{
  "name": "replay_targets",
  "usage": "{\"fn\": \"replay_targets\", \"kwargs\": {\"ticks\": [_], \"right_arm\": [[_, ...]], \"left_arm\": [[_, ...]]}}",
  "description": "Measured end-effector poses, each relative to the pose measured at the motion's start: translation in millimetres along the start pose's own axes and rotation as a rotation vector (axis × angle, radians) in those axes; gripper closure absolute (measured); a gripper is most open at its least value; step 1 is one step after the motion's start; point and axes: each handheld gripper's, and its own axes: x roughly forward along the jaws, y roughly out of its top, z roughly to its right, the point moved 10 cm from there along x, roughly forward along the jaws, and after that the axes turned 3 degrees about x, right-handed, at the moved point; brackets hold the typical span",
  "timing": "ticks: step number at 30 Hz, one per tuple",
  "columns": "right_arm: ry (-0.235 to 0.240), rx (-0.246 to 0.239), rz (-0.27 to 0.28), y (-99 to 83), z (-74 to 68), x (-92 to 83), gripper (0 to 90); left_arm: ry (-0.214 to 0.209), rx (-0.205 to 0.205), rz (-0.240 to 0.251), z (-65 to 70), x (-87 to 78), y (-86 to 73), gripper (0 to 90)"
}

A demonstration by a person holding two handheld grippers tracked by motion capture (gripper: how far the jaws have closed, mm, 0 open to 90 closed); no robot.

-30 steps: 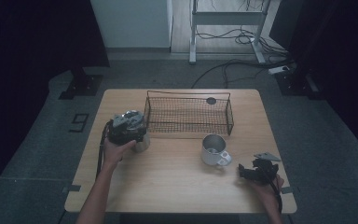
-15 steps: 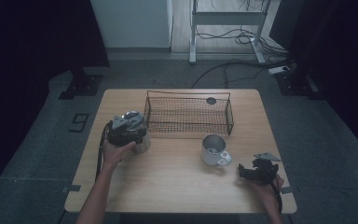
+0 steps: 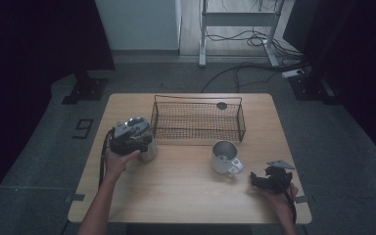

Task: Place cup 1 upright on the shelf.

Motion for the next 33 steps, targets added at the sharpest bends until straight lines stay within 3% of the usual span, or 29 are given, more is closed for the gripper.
{"fn": "replay_targets", "kwargs": {"ticks": [33], "right_arm": [[0.0,0.0,0.0,0.0,0.0,0.0,2.3]], "left_arm": [[-0.004,0.025,0.093,5.7,-48.0,53.2,4.1]]}}
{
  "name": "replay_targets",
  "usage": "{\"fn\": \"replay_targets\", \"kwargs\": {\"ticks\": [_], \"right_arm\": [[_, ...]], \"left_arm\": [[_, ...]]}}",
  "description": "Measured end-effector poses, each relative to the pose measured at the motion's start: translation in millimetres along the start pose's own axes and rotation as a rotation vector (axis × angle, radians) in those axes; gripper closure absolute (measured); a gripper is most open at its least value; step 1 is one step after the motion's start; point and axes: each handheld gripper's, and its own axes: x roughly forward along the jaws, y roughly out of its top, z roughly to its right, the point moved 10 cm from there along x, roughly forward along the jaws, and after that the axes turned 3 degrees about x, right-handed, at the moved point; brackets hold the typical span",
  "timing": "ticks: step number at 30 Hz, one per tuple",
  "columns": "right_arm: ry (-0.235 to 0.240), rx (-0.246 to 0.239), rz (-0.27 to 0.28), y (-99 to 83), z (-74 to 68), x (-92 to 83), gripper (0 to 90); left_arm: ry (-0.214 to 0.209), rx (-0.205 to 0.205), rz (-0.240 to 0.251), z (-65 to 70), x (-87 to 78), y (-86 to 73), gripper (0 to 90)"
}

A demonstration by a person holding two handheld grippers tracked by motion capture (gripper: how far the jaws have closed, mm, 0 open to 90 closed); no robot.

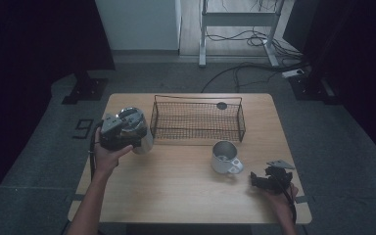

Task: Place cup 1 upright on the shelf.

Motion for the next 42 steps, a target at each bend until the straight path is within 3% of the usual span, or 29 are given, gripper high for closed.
{"fn": "replay_targets", "kwargs": {"ticks": [16,42], "right_arm": [[-0.003,0.004,0.002,0.1,0.5,0.0,2.8],[-0.002,0.003,0.003,0.2,0.6,0.0,2.9]], "left_arm": [[-0.015,0.0,0.028,6.0,-3.0,25.1,4.1],[-0.019,-0.004,0.023,9.7,11.2,42.3,4.1]]}}
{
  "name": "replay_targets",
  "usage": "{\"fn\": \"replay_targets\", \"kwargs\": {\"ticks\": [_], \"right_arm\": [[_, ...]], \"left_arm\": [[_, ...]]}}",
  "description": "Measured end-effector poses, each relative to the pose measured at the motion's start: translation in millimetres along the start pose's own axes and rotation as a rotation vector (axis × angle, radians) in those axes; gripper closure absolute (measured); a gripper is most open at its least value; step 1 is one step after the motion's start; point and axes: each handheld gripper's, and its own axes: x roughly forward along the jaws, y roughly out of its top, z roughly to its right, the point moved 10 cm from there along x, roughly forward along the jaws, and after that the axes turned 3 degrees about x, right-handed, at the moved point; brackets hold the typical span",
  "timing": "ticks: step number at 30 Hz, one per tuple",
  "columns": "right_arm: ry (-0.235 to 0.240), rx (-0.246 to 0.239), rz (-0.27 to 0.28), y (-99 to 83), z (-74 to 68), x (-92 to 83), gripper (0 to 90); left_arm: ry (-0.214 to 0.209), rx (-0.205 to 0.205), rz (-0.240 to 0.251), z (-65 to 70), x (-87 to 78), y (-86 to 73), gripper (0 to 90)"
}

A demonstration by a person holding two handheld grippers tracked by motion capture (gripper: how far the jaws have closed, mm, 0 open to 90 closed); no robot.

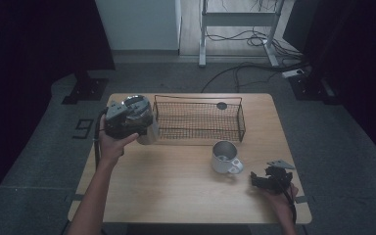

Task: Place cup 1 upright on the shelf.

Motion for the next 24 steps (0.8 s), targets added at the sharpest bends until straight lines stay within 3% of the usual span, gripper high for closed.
{"fn": "replay_targets", "kwargs": {"ticks": [24], "right_arm": [[-0.001,-0.001,0.002,0.2,0.1,0.2,2.9]], "left_arm": [[-0.014,-0.013,0.007,-0.8,22.4,21.1,4.1]]}}
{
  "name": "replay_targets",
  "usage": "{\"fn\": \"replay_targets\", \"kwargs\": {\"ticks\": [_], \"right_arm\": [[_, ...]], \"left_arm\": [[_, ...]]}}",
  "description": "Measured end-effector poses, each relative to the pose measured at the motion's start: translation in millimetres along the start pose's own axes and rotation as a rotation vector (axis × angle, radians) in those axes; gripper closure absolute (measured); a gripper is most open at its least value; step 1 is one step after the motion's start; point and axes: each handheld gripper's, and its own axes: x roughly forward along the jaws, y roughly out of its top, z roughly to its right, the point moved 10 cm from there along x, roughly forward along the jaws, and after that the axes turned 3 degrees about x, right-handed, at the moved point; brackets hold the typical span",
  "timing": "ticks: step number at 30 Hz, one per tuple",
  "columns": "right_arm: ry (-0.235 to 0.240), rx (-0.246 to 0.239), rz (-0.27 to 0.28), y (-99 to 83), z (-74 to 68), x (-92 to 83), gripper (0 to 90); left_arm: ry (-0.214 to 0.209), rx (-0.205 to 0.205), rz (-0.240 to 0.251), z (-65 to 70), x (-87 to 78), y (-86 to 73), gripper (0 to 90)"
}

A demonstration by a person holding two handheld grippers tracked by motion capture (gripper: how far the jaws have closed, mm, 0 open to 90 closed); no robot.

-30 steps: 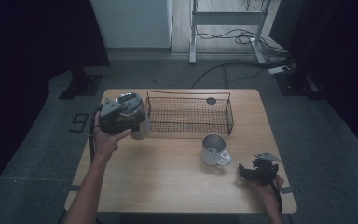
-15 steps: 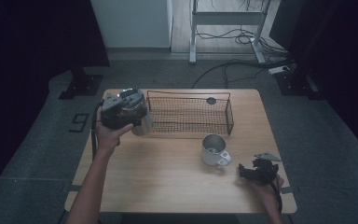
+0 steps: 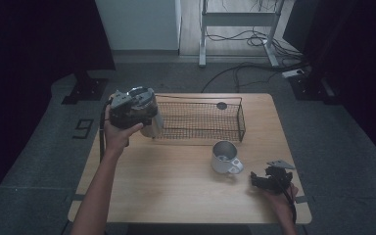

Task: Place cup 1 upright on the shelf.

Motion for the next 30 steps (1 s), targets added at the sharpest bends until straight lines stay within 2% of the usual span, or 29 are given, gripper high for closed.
{"fn": "replay_targets", "kwargs": {"ticks": [9,19,30], "right_arm": [[0.0,0.0,0.0,0.0,0.0,0.0,2.9],[0.0,0.001,0.0,0.0,0.0,0.0,2.9],[0.0,0.0,0.001,0.0,0.0,0.0,2.9]], "left_arm": [[-0.002,0.012,-0.018,4.3,11.2,4.6,4.1],[-0.017,0.005,-0.017,10.0,23.5,11.8,4.1],[-0.01,0.001,-0.034,8.8,37.4,12.5,4.1]]}}
